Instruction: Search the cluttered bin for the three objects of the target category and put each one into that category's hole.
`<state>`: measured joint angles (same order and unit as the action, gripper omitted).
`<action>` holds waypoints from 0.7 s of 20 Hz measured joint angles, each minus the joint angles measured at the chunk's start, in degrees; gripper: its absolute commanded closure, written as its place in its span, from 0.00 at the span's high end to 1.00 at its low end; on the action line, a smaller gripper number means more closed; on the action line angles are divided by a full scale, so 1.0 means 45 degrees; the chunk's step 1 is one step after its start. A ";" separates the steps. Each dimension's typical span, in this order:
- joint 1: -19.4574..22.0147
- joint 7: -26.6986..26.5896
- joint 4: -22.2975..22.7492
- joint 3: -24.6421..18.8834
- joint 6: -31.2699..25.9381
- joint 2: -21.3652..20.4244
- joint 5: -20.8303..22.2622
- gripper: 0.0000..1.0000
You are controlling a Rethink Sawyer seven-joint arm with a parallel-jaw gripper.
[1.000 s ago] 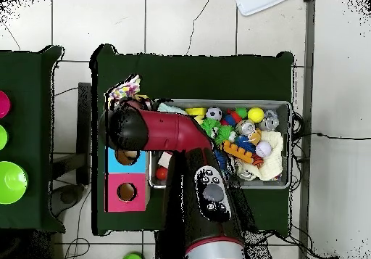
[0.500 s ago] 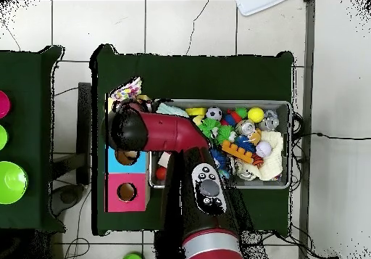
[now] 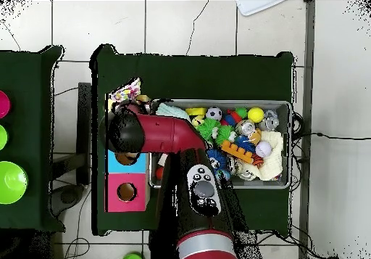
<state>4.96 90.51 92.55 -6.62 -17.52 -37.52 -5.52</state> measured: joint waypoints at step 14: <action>-0.0351 0.0000 -0.0324 0.0476 -0.0535 0.0066 -0.0003 0.00</action>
<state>3.38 90.51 91.09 -4.48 -19.93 -37.22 -5.54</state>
